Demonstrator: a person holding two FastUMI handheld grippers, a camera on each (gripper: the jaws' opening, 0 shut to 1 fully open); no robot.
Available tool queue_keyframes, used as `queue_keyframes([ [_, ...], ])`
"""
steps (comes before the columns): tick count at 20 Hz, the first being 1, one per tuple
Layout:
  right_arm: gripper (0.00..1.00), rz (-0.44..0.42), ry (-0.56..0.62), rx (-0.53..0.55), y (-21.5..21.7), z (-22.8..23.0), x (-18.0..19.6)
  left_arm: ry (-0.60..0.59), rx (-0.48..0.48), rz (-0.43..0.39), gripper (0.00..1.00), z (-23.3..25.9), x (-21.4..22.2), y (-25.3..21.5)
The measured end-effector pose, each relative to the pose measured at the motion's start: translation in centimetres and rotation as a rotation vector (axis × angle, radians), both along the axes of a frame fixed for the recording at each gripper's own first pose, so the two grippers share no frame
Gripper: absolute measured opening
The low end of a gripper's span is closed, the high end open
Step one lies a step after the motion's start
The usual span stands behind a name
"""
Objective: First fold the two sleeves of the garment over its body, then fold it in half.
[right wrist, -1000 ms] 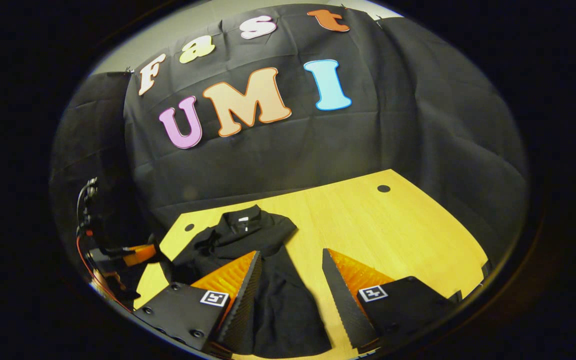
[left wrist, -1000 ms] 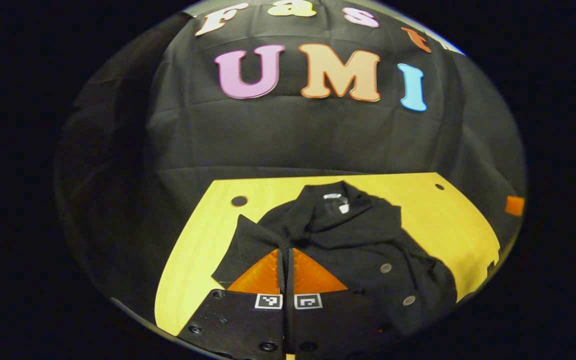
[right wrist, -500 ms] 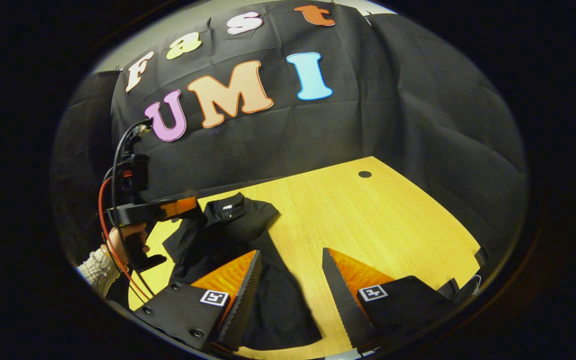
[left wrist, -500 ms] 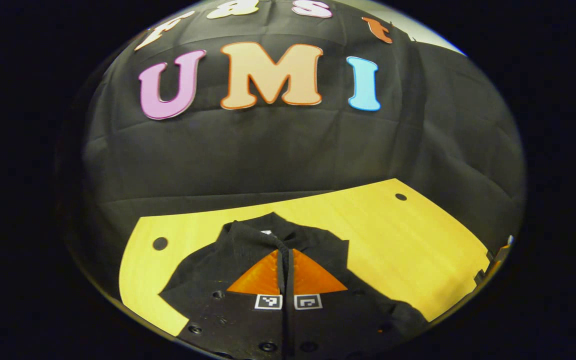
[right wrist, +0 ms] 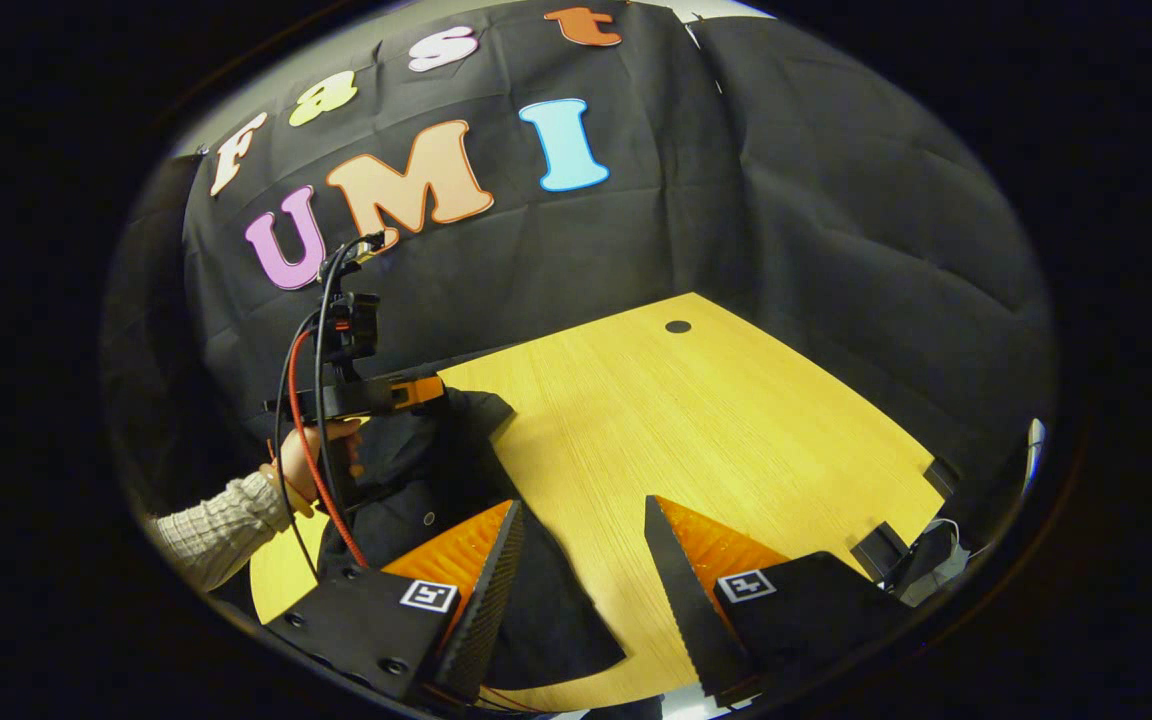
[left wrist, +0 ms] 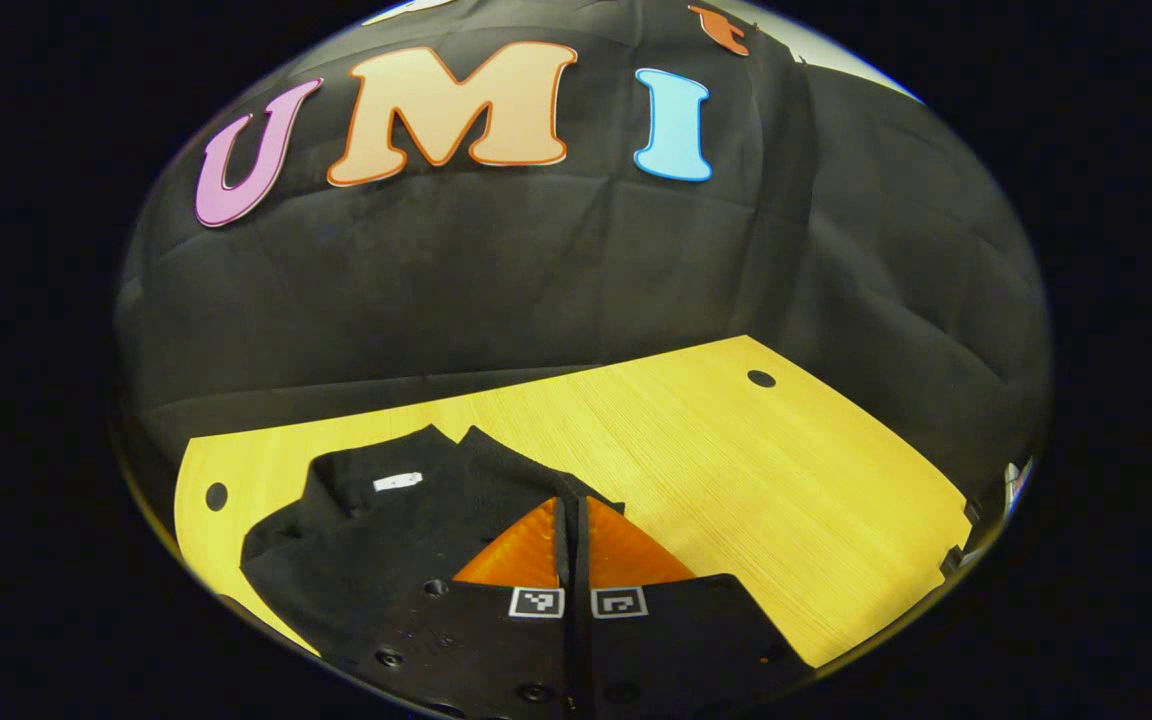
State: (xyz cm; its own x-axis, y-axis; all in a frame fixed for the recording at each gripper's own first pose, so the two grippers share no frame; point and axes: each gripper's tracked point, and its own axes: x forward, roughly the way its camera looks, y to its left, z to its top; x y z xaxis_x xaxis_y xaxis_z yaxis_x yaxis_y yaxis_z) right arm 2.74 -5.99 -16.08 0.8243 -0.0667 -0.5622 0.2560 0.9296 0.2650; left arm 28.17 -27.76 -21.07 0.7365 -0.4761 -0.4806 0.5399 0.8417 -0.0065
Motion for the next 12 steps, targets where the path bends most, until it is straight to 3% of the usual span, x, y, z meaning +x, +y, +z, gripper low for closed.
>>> queue_keyframes([
  [7,0.79,0.023,0.02,0.005,0.5,-1.1,-0.3,0.015,-0.011,0.014,0.0,-1.0,0.3,-0.8],
  [12,0.79,0.058,0.019,0.013,0.4,-1.3,0.0,-0.008,-0.07,0.006,0.0,0.8,-0.6,-1.6],
])
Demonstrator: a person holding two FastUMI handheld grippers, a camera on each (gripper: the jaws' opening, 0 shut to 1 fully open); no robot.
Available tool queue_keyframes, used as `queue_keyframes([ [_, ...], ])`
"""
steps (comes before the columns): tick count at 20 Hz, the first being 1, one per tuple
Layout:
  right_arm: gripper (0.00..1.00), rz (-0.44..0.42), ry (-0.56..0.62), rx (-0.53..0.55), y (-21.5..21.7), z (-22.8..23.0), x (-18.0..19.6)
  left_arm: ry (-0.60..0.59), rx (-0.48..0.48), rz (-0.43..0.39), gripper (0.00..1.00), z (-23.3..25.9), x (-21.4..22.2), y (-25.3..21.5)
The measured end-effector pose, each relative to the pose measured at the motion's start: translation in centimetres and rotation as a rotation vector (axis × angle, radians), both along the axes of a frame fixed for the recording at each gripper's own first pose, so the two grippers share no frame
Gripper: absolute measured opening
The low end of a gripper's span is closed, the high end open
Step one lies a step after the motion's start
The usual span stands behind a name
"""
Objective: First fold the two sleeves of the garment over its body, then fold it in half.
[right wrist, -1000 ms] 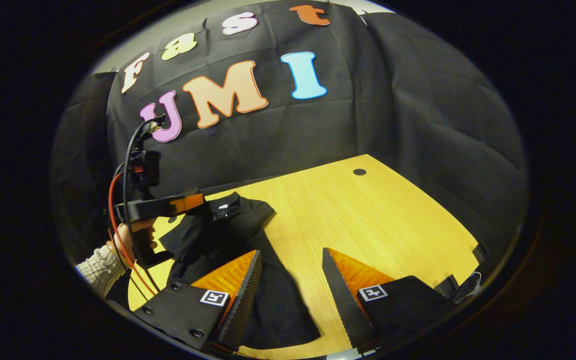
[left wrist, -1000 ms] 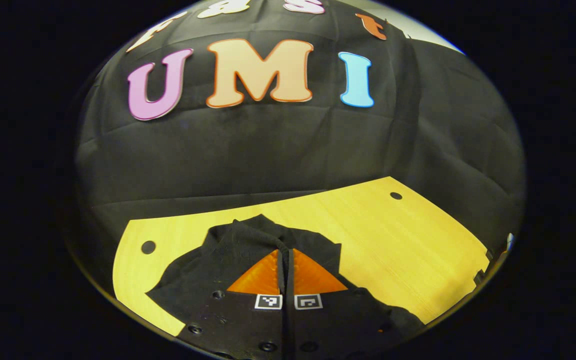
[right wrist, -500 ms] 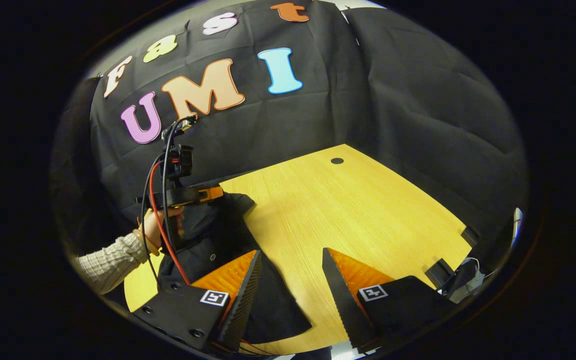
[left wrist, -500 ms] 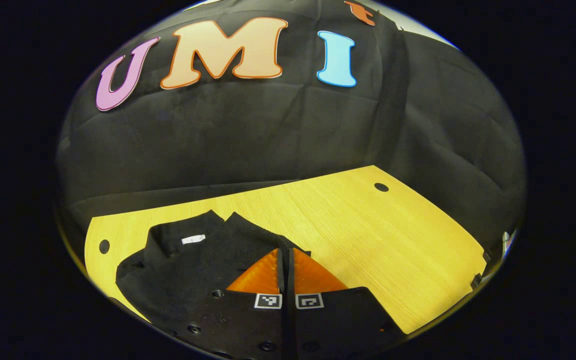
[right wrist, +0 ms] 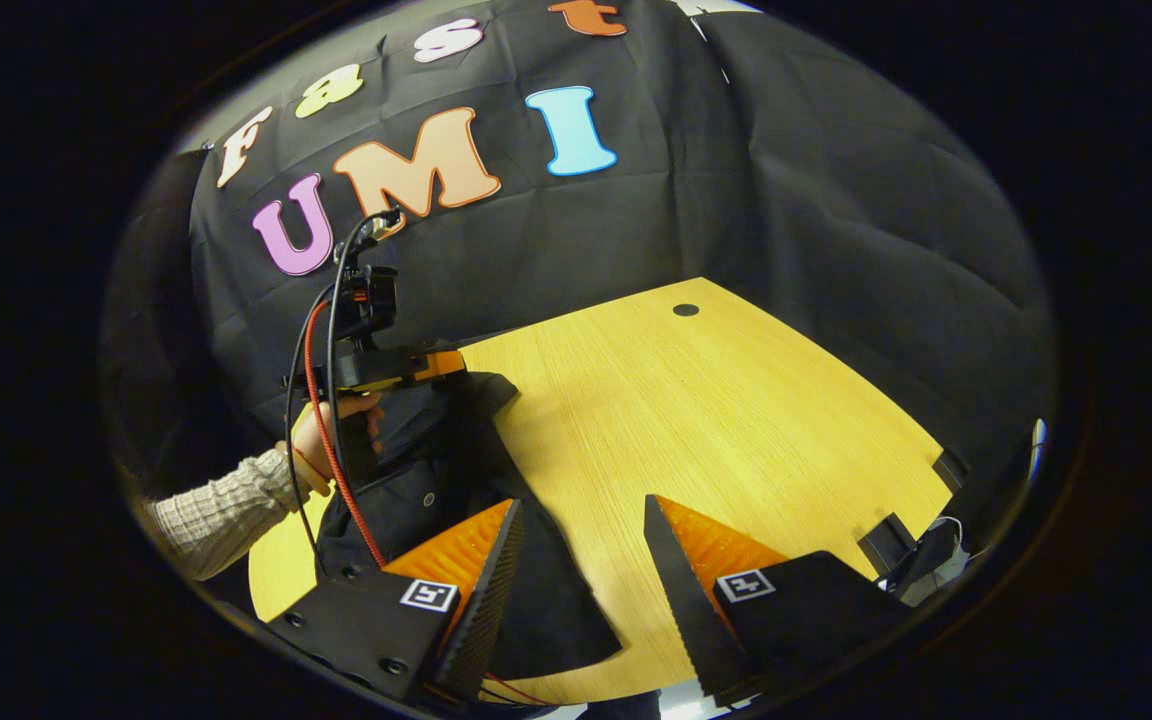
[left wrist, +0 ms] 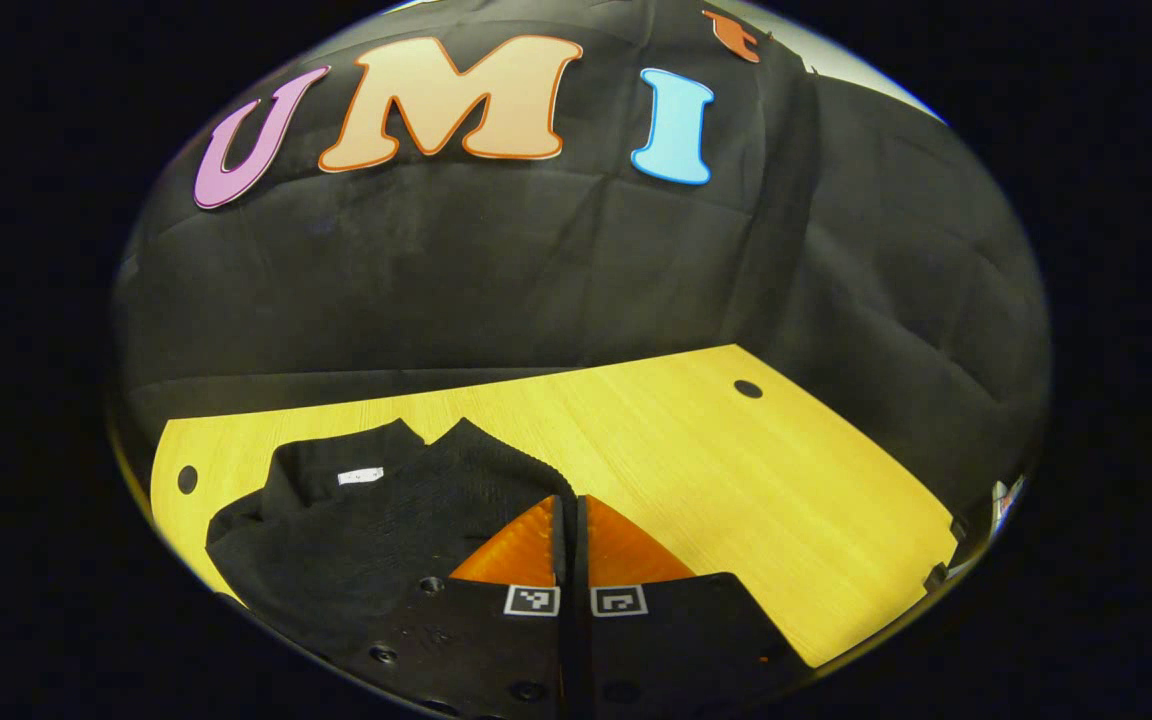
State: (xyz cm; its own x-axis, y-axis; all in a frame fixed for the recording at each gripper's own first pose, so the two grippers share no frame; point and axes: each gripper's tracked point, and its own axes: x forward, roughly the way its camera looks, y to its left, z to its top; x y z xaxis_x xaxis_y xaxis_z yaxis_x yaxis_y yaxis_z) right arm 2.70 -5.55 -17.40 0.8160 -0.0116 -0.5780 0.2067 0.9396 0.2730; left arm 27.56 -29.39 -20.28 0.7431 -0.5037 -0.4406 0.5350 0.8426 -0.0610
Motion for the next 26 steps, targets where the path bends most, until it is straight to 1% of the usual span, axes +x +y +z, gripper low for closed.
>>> queue_keyframes([
  [3,0.79,0.029,0.0,0.004,0.1,-0.4,0.0,-0.012,-0.015,0.018,0.0,0.8,-0.3,0.5],
  [6,0.79,0.062,-0.004,0.004,0.2,-0.6,0.1,-0.038,-0.049,0.029,0.0,2.3,-0.7,0.8],
  [9,0.79,0.09,-0.011,0.001,0.0,-0.6,0.1,-0.067,-0.06,0.021,0.08,3.7,-1.2,0.9],
  [12,0.79,0.112,-0.019,0.002,-0.2,-0.9,-0.3,-0.107,-0.051,0.036,0.19,5.3,-1.7,1.2],
  [13,0.7,0.12,-0.022,0.003,-0.2,-1.0,-0.7,-0.115,-0.053,0.038,0.27,5.8,-1.9,1.2],
  [14,0.79,0.13,-0.025,0.005,-0.2,-1.0,-1.0,-0.123,-0.053,0.043,0.36,6.3,-2.2,1.4],
  [16,0.79,0.154,-0.028,0.004,0.0,-1.1,-1.3,-0.141,-0.048,0.061,0.63,7.4,-3.0,2.2],
  [17,0.79,0.172,-0.027,0.005,0.3,-1.1,-1.2,-0.156,-0.049,0.068,0.72,8.1,-3.6,2.8],
  [18,0.71,0.194,-0.028,0.005,0.8,-1.2,-1.3,-0.174,-0.043,0.084,0.77,8.7,-4.1,3.6],
  [19,0.79,0.217,-0.029,0.001,1.1,-1.3,-1.3,-0.197,-0.033,0.107,0.94,9.3,-4.5,4.9],
  [20,0.79,0.243,-0.027,-0.006,1.5,-1.5,-1.4,-0.222,-0.026,0.133,0.98,10.1,-5.1,6.2],
  [23,0.79,0.326,-0.016,-0.02,2.6,-2.6,-2.1,-0.26,-0.004,0.212,0.96,11.0,-7.1,10.5],
  [26,0.79,0.401,-0.002,-0.044,3.6,-3.8,-2.6,-0.297,0.006,0.309,0.96,11.8,-9.7,15.7],
])
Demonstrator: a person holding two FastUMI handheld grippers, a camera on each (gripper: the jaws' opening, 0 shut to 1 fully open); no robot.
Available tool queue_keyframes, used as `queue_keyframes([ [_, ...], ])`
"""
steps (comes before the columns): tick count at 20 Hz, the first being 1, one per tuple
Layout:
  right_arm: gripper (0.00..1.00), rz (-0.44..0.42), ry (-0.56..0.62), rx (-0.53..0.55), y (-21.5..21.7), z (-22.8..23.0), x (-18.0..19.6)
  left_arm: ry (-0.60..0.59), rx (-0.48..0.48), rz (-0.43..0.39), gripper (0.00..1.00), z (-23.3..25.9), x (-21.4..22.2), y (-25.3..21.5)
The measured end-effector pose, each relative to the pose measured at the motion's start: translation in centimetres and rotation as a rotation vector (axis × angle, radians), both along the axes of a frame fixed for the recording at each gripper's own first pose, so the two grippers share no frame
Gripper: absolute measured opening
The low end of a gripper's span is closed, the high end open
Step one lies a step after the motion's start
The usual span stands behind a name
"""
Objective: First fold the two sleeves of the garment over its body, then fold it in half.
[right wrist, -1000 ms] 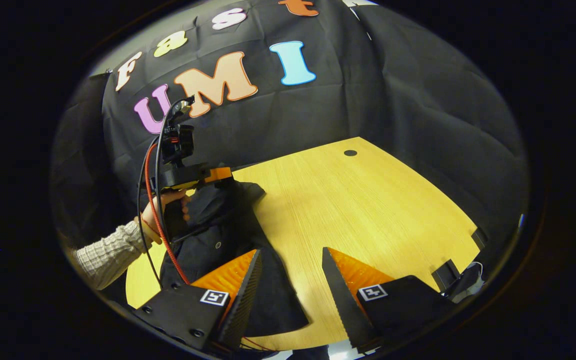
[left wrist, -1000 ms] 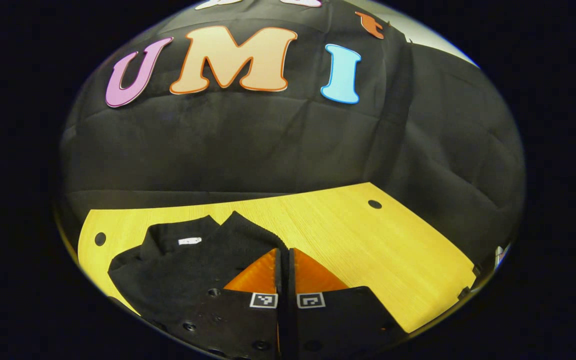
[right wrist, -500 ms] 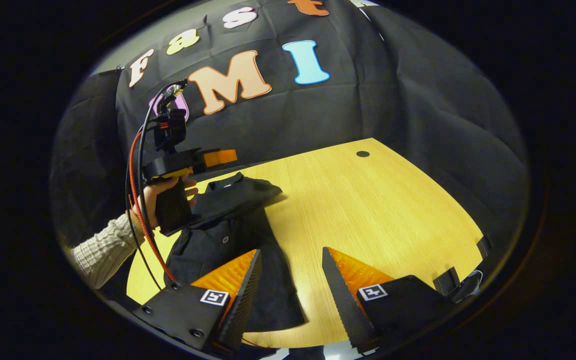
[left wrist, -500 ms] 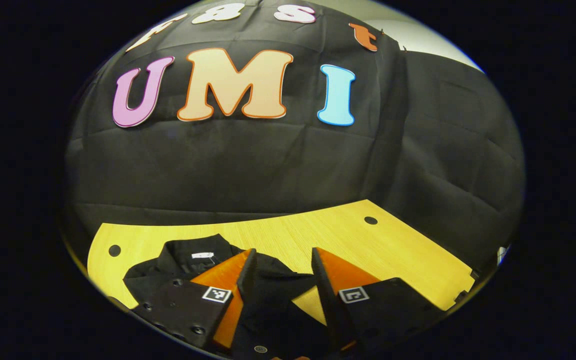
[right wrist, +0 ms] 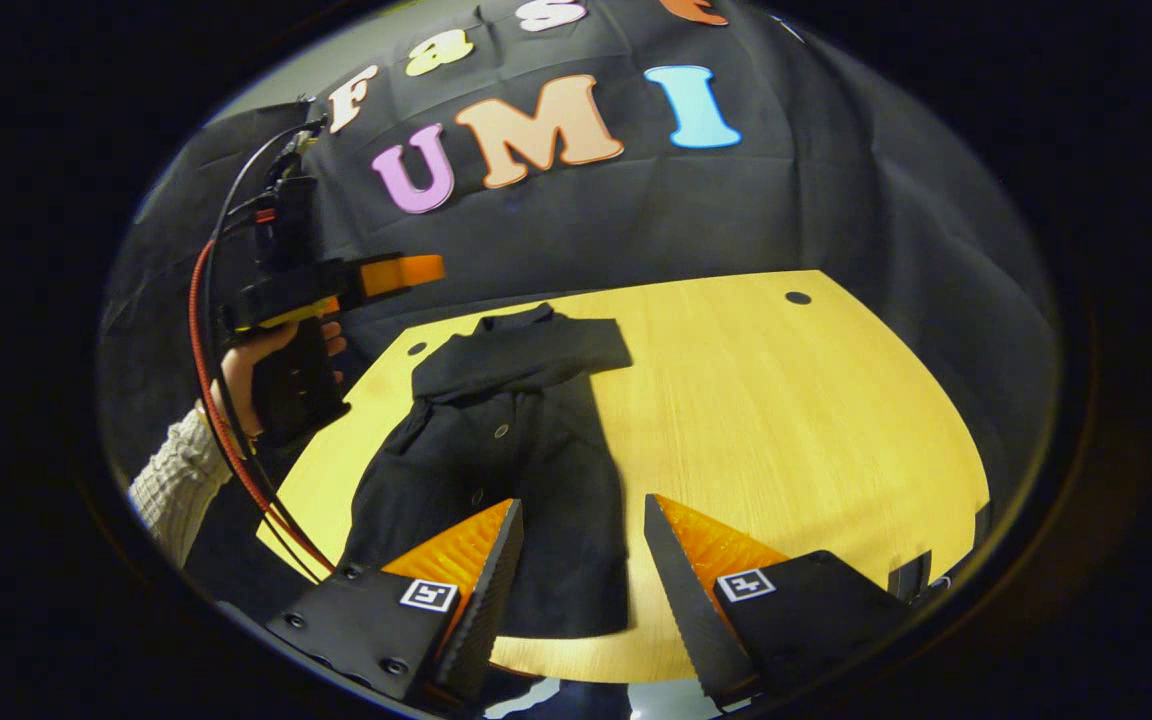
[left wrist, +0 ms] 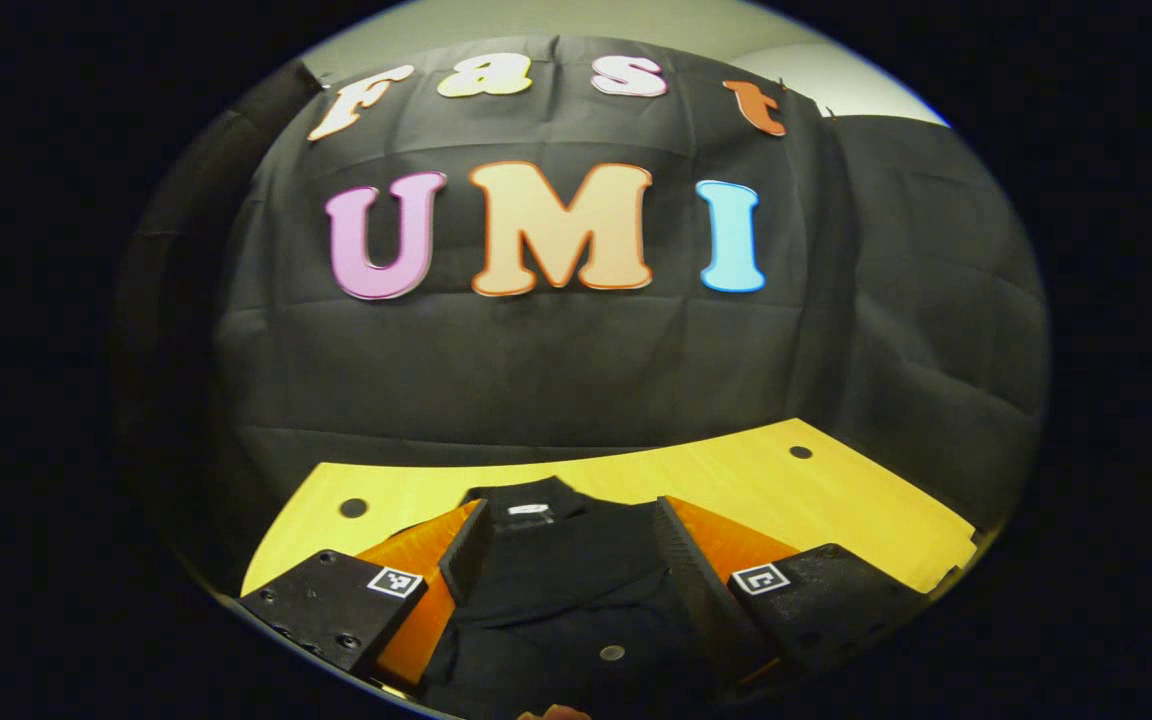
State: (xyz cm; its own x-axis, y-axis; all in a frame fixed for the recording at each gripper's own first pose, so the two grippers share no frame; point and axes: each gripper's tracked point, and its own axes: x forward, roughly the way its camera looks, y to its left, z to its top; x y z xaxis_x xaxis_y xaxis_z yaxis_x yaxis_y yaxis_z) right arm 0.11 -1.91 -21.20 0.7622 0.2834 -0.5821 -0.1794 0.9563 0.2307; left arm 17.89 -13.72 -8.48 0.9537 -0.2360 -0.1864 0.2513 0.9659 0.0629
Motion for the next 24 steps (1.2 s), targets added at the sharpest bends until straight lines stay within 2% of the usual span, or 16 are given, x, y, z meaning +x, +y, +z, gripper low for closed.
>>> queue_keyframes([
  [1,0.79,0.023,0.004,-0.013,0.2,-0.6,-0.1,-0.014,0.0,0.03,0.96,0.0,-1.0,1.9],
  [2,0.7,0.045,0.008,-0.024,0.4,-1.1,-0.3,-0.018,0.008,0.062,0.96,-0.3,-2.3,3.6],
  [3,0.79,0.066,0.011,-0.034,0.7,-1.6,-0.5,-0.016,0.025,0.096,0.96,-1.0,-3.5,5.7],
  [6,0.79,0.117,0.032,-0.051,1.4,-3.4,-0.8,0.019,0.044,0.176,0.95,-3.4,-7.6,10.3],
  [7,0.71,0.129,0.04,-0.055,1.6,-4.1,-0.9,0.038,0.038,0.202,0.95,-4.4,-8.9,11.5],
  [8,0.79,0.14,0.05,-0.06,1.7,-4.7,-0.9,0.062,0.035,0.226,0.95,-5.5,-10.3,12.5],
  [10,0.79,0.155,0.067,-0.069,1.9,-5.8,-1.1,0.098,0.027,0.271,0.96,-7.3,-12.7,14.0],
  [14,0.79,0.168,0.101,-0.072,2.2,-7.7,-0.9,0.172,-0.001,0.306,0.95,-11.4,-16.5,14.8],
  [18,0.79,0.17,0.127,-0.083,2.4,-9.3,-0.8,0.334,0.0,0.321,0.96,-16.4,-20.9,14.9],
  [24,0.79,0.19,0.179,-0.131,3.3,-12.3,-1.8,0.435,0.009,0.314,0.97,-20.0,-24.0,14.1],
])
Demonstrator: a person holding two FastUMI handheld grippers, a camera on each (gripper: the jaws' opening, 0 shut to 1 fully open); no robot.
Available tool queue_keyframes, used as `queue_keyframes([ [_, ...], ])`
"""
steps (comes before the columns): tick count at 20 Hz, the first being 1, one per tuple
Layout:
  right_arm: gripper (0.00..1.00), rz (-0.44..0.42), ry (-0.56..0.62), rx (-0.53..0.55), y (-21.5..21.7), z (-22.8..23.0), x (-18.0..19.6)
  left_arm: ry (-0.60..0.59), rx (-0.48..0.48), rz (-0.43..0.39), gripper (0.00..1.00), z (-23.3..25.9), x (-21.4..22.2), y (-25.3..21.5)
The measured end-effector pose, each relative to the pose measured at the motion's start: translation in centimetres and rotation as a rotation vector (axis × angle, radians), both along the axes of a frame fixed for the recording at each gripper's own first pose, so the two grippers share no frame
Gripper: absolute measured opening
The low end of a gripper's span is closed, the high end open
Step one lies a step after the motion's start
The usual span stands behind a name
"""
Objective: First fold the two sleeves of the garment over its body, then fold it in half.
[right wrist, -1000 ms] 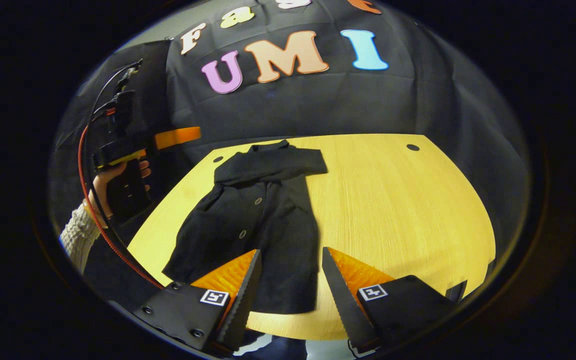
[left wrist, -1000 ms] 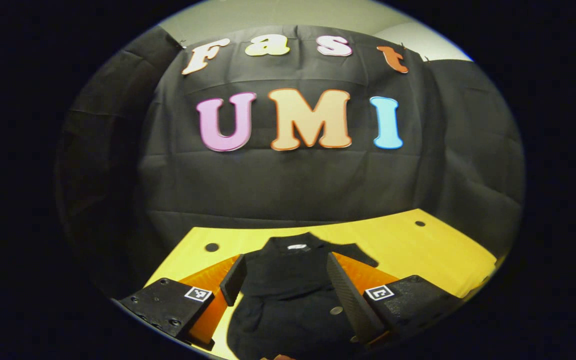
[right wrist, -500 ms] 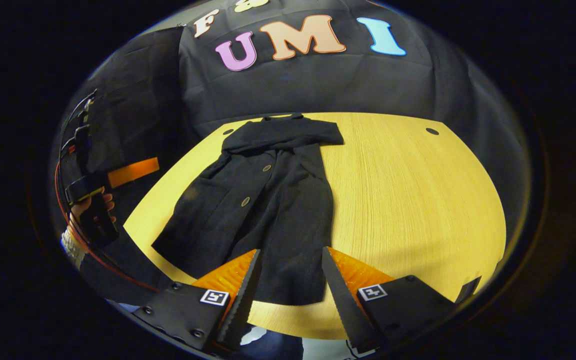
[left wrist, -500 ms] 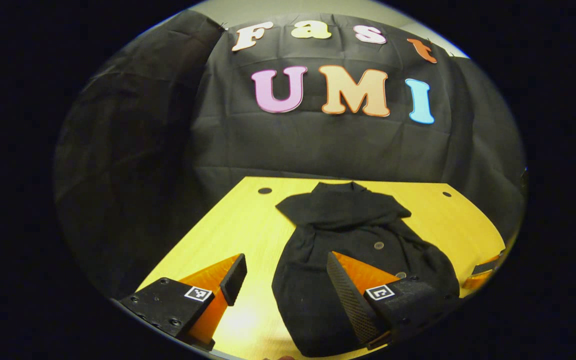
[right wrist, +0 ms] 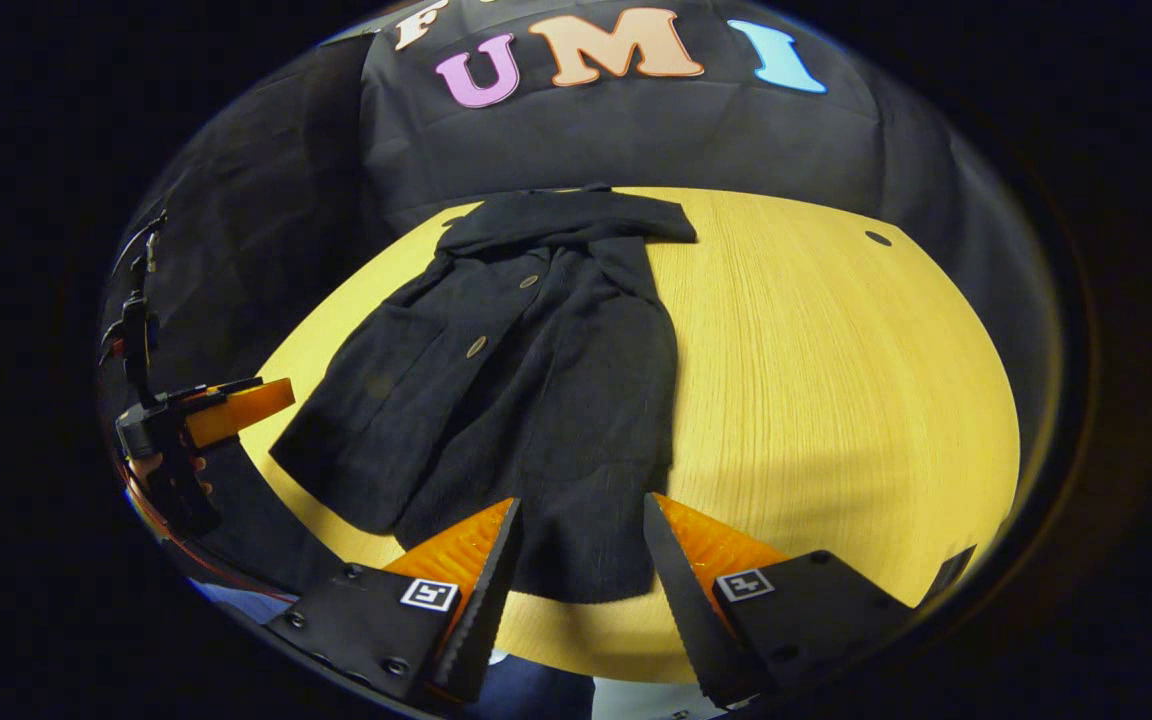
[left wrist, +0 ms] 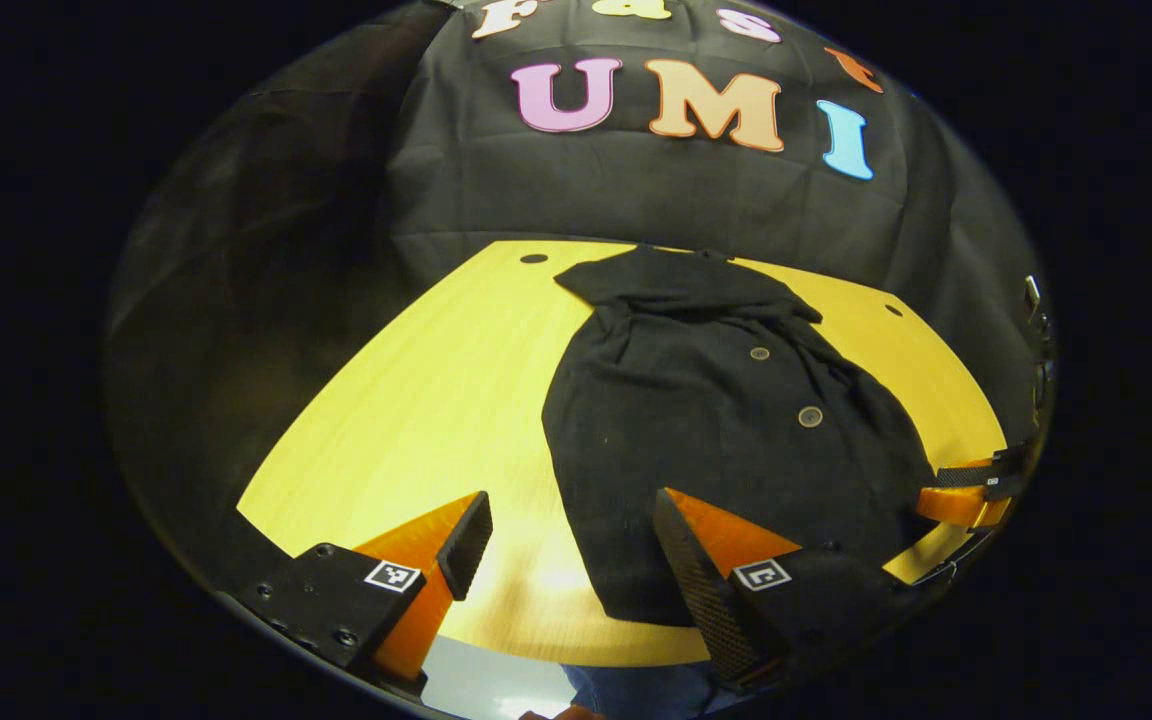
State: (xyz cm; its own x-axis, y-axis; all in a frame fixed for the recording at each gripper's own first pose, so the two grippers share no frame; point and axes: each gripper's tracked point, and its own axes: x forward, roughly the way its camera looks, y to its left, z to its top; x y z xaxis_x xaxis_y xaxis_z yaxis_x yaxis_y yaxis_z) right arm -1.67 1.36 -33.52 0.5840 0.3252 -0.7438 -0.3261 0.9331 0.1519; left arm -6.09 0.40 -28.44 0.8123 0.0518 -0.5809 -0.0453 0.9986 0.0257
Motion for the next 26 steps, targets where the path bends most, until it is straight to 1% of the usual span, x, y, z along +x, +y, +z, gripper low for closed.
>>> queue_keyframes([
  [7,0.78,-0.034,0.014,-0.014,-0.3,-1.6,-0.3,0.059,0.0,-0.047,0.98,-2.3,-0.5,-1.5],
  [9,0.79,-0.024,0.002,-0.038,-0.1,-1.7,-0.4,0.082,0.014,-0.055,0.98,-2.9,-0.7,-1.6],
  [12,0.79,0.004,-0.02,-0.098,0.0,-2.1,-0.7,0.105,0.005,-0.07,0.98,-3.5,-0.9,-2.4],
  [14,0.79,0.014,-0.036,-0.13,0.1,-2.0,-0.8,0.119,0.016,-0.074,0.98,-4.0,-1.0,-2.7],
  [17,0.78,-0.021,-0.03,-0.112,-0.3,-2.1,-0.7,0.135,0.025,-0.084,0.97,-4.6,-1.3,-2.9],
  [20,0.78,-0.022,-0.043,-0.112,-0.2,-2.1,-0.6,0.136,0.022,-0.093,0.97,-4.8,-1.0,-3.1],
  [21,0.72,-0.022,-0.044,-0.112,-0.2,-2.1,-0.6,0.139,0.022,-0.094,0.95,-4.8,-1.1,-3.1],
  [22,0.77,-0.021,-0.044,-0.108,-0.2,-2.1,-0.6,0.136,0.022,-0.094,0.95,-4.7,-1.1,-3.1],
  [23,0.77,-0.021,-0.042,-0.103,-0.1,-2.2,-0.7,0.14,0.02,-0.096,0.95,-4.9,-1.3,-3.1],
  [24,0.71,-0.025,-0.044,-0.096,0.0,-2.2,-0.7,0.138,0.016,-0.099,0.96,-4.8,-1.2,-3.2],
  [25,0.63,-0.027,-0.045,-0.091,0.2,-2.3,-0.6,0.143,0.013,-0.105,0.93,-4.8,-1.3,-3.4],
  [26,0.52,-0.025,-0.048,-0.09,0.4,-2.2,-0.7,0.144,0.015,-0.119,0.9,-4.8,-1.1,-3.7],
])
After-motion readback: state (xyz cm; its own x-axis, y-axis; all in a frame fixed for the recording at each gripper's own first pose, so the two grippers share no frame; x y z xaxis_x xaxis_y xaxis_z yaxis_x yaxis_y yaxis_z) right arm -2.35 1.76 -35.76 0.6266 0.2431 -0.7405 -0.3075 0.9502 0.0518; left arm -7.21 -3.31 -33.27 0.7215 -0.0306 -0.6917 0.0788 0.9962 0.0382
